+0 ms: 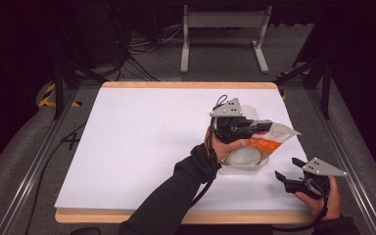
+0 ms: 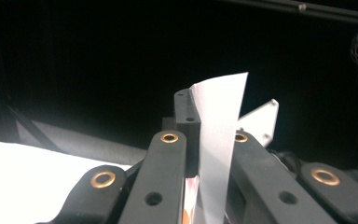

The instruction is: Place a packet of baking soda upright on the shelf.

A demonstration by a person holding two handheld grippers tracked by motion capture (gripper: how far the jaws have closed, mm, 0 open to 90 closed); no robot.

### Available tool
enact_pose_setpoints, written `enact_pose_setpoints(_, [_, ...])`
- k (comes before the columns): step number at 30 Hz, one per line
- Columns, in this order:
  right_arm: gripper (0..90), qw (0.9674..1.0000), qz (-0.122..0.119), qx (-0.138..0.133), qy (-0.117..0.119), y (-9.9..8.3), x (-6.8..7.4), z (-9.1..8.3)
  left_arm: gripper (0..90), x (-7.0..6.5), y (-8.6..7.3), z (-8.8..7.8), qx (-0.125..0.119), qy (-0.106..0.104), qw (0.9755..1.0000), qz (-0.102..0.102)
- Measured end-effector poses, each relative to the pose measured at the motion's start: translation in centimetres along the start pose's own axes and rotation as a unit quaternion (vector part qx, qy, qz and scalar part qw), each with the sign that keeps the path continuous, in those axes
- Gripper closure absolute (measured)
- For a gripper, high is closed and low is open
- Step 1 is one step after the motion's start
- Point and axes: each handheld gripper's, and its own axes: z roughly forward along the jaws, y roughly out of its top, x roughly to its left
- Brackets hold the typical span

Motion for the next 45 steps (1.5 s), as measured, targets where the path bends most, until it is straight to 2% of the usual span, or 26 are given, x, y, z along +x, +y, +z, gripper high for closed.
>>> enact_pose_setpoints(3, [19.8,1.0000,0.002,-0.001,0.000,0.0,-0.1,0.0,89.8,0.5,-1.0,-0.3,-0.016,-0.007,0.9997,-0.016])
enact_pose_setpoints(6, [19.8,1.0000,0.002,0.000,0.000,0.0,0.0,0.0,89.8,1.0,-2.6,-0.8,-0.016,-0.008,0.9994,-0.030])
enact_pose_setpoints(8, [19.8,1.0000,-0.001,0.000,0.001,0.1,0.1,0.1,89.8,1.2,-3.1,-1.3,-0.033,-0.020,0.9985,-0.040])
enact_pose_setpoints(9, [19.9,1.0000,-0.002,0.001,0.001,0.1,0.2,0.1,89.7,1.2,-3.2,-1.6,-0.037,-0.023,0.9983,-0.039])
enact_pose_setpoints(11, [19.8,1.0000,-0.002,0.001,0.001,0.1,0.2,0.1,89.8,0.9,-3.2,-2.0,-0.021,-0.013,0.9995,-0.022])
enact_pose_setpoints(14, [19.8,1.0000,-0.002,0.002,0.000,0.1,0.2,0.2,89.8,0.8,-3.4,-2.4,-0.008,-0.011,0.9997,-0.021])
enact_pose_setpoints(18, [19.8,1.0000,-0.001,0.001,0.000,0.1,0.2,0.1,89.8,1.1,-3.9,-3.2,0.008,0.007,0.9997,-0.024])
enact_pose_setpoints(22, [19.8,1.0000,-0.002,0.001,0.000,0.1,0.2,0.2,89.6,1.3,-4.1,-3.6,0.034,0.027,0.9990,-0.013])
enact_pose_setpoints(25, [19.8,1.0000,-0.001,0.003,0.001,0.1,0.2,0.2,85.8,0.9,-3.5,-3.3,0.057,0.025,0.9980,0.009])
enact_pose_setpoints(26, [19.8,1.0000,-0.002,0.003,0.001,0.1,0.2,0.2,83.0,0.7,-3.1,-2.9,0.086,0.032,0.9956,0.020])
enact_pose_setpoints(27, [19.8,1.0000,-0.002,0.003,0.001,0.1,0.2,0.2,80.8,0.7,-3.1,-2.9,0.086,0.032,0.9956,0.020])
enact_pose_setpoints(29, [19.8,1.0000,-0.005,0.003,0.002,0.1,0.2,0.2,79.9,0.5,-2.9,-2.2,0.121,0.038,0.9914,0.032])
enact_pose_setpoints(30, [19.8,1.0000,-0.003,0.003,0.002,0.1,0.2,0.2,76.5,0.5,-2.9,-2.0,0.133,0.043,0.9896,0.036])
enact_pose_setpoints(32, [19.8,1.0000,-0.003,0.003,0.001,0.1,0.2,0.2,75.2,0.6,-2.9,-1.6,0.157,0.030,0.9864,0.036])
enact_pose_setpoints(34, [19.8,1.0000,-0.001,0.003,0.002,0.1,0.1,0.1,71.1,0.7,-3.2,-1.1,0.192,0.028,0.9803,0.037])
enact_pose_setpoints(35, [19.8,1.0000,-0.001,0.003,0.001,0.1,0.1,0.1,70.9,0.8,-3.3,-0.9,0.204,0.025,0.9780,0.037])
enact_pose_setpoints(37, [19.8,1.0000,-0.001,0.004,0.002,0.1,0.1,0.2,72.8,0.9,-3.7,-0.5,0.227,0.022,0.9733,0.030])
enact_pose_setpoints(38, [19.7,1.0000,-0.002,0.004,0.003,0.1,0.1,0.2,76.5,0.9,-3.8,-0.3,0.232,0.025,0.9717,0.035])
enact_pose_setpoints(40, [19.7,1.0000,-0.004,0.004,0.004,0.1,0.2,0.2,87.7,0.9,-4.0,-0.2,0.229,0.020,0.9729,0.031])
enact_pose_setpoints(42, [19.7,1.0000,-0.004,0.005,0.003,0.1,0.2,0.2,89.7,0.7,-4.0,-0.1,0.225,0.033,0.9731,0.037])
enact_pose_setpoints(43, [19.7,1.0000,-0.003,0.005,0.003,0.1,0.2,0.2,89.8,0.6,-4.0,-0.1,0.220,0.033,0.9744,0.036])
enact_pose_setpoints(44, [19.7,1.0000,-0.003,0.005,0.003,0.1,0.2,0.2,89.8,0.6,-4.1,-0.2,0.209,0.031,0.9769,0.031])
enact_pose_setpoints(45, [19.7,1.0000,-0.003,0.005,0.003,0.1,0.2,0.2,89.8,0.4,-4.0,-0.3,0.181,0.031,0.9826,0.030])
